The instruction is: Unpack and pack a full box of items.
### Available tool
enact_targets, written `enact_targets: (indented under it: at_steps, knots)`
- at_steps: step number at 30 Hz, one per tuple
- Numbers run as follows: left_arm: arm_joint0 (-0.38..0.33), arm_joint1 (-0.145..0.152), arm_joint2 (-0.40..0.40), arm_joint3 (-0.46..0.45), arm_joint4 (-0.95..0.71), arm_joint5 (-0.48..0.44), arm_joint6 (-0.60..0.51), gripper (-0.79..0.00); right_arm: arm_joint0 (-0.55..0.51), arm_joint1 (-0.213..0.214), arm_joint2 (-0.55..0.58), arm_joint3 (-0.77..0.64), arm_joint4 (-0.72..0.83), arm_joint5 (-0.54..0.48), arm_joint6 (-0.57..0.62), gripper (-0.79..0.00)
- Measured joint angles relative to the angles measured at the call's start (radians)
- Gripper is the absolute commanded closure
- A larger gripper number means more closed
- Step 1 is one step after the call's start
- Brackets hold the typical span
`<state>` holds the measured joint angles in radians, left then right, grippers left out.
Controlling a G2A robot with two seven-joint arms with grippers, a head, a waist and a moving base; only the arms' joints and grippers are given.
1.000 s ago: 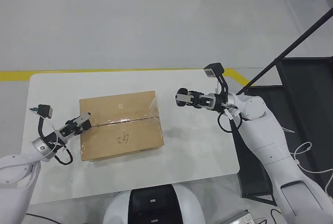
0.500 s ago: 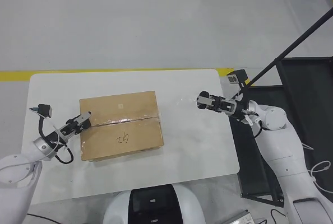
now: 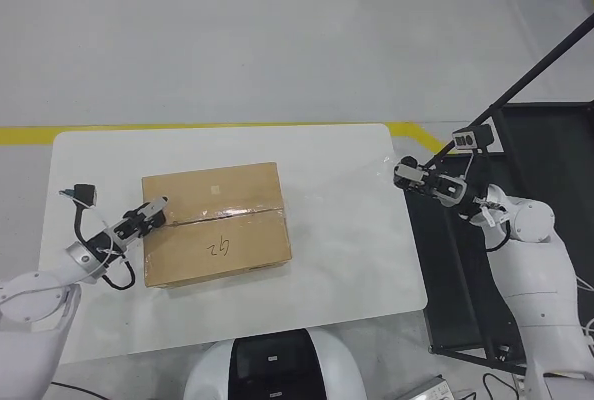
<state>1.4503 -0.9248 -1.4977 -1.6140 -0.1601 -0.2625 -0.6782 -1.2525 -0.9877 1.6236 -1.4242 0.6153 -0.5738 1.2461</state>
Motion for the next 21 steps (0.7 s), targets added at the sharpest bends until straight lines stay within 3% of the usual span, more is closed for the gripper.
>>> enact_targets:
  at_steps: [10,21]
  knots:
    - [-0.019,-0.005,0.012,0.010,0.020,0.003,0.004,-0.785,0.015,0.003,-0.022,-0.017,0.032,0.012,0.012,0.000]
    - [-0.051,-0.012,0.044,0.019,0.067,0.021,0.014,-0.785,0.124,-0.025,-0.199,-0.090,0.147,-0.033,-0.033,0.000]
